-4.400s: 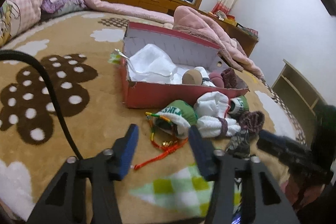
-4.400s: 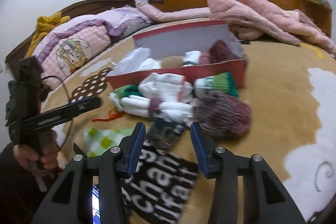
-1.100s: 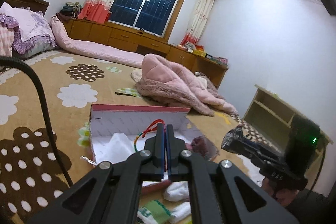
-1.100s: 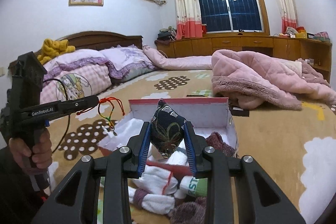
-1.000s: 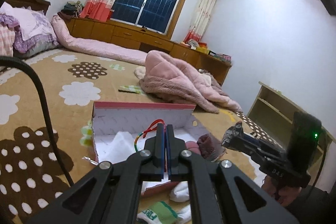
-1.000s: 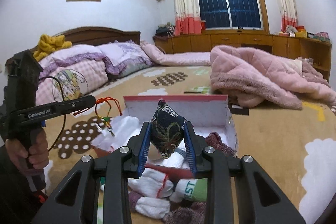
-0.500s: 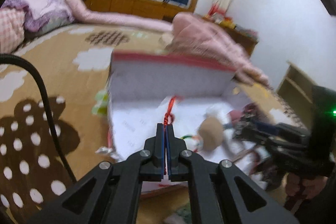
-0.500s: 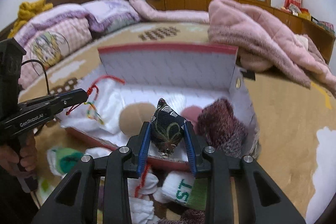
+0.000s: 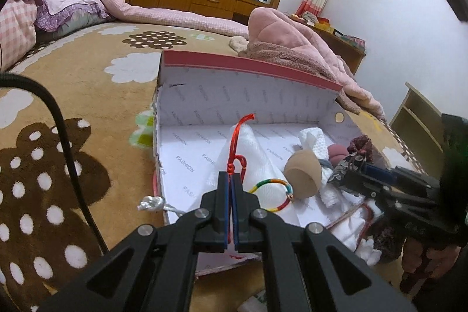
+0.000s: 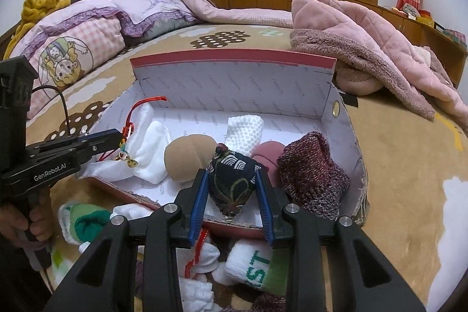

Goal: Organize soft objects
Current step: 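Carry the pouch and cord into the shoebox and open both grippers, then withdraw both open grippers from the box back over the pile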

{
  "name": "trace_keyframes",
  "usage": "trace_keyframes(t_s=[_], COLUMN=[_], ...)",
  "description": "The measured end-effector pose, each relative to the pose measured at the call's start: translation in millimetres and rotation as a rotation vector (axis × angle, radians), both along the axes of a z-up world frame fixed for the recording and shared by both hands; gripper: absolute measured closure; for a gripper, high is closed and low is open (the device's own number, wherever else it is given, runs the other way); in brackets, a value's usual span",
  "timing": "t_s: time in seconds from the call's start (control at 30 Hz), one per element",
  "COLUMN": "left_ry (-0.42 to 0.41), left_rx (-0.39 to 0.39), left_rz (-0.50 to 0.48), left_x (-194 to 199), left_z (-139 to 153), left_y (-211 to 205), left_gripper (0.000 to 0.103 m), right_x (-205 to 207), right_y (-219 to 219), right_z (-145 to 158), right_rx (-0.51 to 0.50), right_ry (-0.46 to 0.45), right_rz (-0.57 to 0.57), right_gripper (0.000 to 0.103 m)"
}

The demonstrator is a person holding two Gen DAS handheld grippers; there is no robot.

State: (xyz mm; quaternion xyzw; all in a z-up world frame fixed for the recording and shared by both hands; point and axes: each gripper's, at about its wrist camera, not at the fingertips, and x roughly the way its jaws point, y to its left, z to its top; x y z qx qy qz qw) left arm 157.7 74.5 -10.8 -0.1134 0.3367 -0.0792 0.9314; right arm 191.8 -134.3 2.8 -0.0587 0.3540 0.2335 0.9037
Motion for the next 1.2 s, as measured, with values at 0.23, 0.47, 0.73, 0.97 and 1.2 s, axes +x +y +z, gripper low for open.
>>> trace_keyframes(t_s=[0.23, 0.47, 0.73, 0.97, 1.2], left_ry=[-0.005, -0.01, -0.129, -0.098, -0.088], left_rx=[-0.004, 0.02, 0.08, 0.052, 0.044], left_rz=[-0.003, -0.01, 0.032, 0.048, 0.045], left_x=[-1, -1, -21, -16, -18], left_z=[0, 2, 21, 18, 20], left_y=[0, -5, -11, -5, -3], left_gripper=[0.102, 0.093, 0.035, 0.035, 0.035], right_x=[1, 0, -9, -15, -17], right_y=[0, 1, 5, 3, 2], right_z=[-1, 0, 12, 23, 19], right_rx=[-0.002, 0.002, 0.032, 0.059, 0.051], right_ry=[-0.01, -0.023, -0.091, -0.124, -0.107], right_rz=[0.0, 0.006, -0.025, -0.034, -0.036], right_gripper=[0.07, 0.062, 0.024, 0.023, 0.023])
